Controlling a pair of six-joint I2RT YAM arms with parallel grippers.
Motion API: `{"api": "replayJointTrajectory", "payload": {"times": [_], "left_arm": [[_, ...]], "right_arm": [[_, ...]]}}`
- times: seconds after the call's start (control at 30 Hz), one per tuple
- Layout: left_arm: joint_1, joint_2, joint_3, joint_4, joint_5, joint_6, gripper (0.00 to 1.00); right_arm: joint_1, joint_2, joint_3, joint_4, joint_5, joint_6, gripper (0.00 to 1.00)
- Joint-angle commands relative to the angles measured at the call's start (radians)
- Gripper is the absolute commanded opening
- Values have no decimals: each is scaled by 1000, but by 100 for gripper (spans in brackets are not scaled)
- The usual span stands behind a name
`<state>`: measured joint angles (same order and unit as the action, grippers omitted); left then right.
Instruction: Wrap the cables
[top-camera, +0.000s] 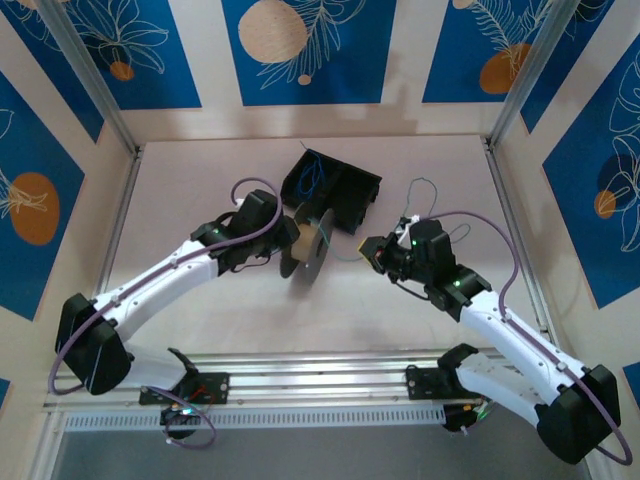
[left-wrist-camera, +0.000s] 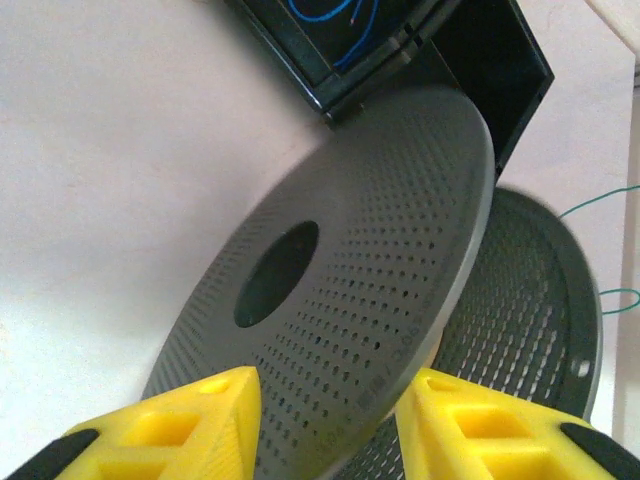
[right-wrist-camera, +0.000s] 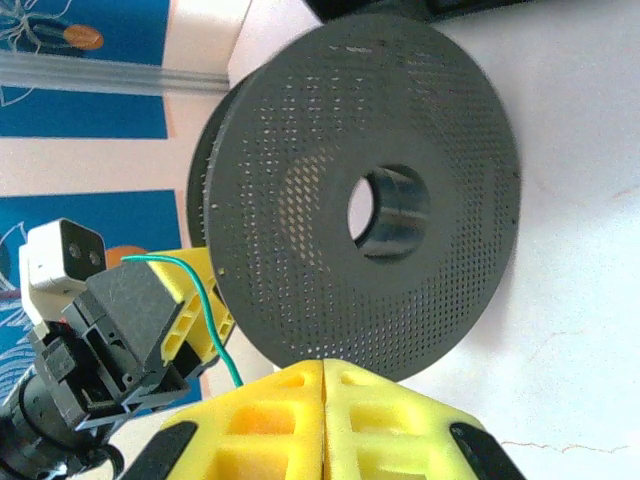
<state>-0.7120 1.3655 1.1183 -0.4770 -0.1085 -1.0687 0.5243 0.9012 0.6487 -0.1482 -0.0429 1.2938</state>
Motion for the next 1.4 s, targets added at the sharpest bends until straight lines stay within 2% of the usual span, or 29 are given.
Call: {"api": "replayJointTrajectory", "payload": {"times": [0.0,0.13,0.23,0.33,0.4,0.47,0.63,0.73,0.83,0.97,1.2,1.23,1.37], "left_arm": [[-22,41,-13,46,33,-46,37],[-50,78,44,-2,-4,-14,33],[-60,109,91,-55,-32,1,23],[-72,124,106,-60,-42,-24,14],[-85,135,122,-68,-55,-44,14],[-97,150,149,-85,-66,-56,19],[-103,170,188,-113,-72,-66,45],[-104,170,193,-99,-56,-71,53],[-110,174,187,-44,-19,-75,54],[-126,217,211,-14,22,-84,47],[-187,310,324,-75,-18,-37,42],[-193,325,340,-86,-22,-29,39],[-206,374,398,-149,-36,-11,19]], "right_arm": [[-20,-12,23,-65,67,39,0],[-67,-17,28,-74,40,32,0],[-87,-23,44,-97,31,36,0],[-86,-28,44,-82,24,65,0],[-81,-31,42,-72,25,75,0],[-77,-39,42,-69,34,77,0],[-77,-59,33,-73,38,74,0],[-79,-86,25,-85,38,76,0],[-83,-120,9,-99,54,88,0],[-118,-164,-10,-139,59,89,0],[-220,-222,-14,-224,15,75,0],[-234,-229,-15,-229,5,71,0],[-273,-244,-18,-241,-22,73,0]]}}
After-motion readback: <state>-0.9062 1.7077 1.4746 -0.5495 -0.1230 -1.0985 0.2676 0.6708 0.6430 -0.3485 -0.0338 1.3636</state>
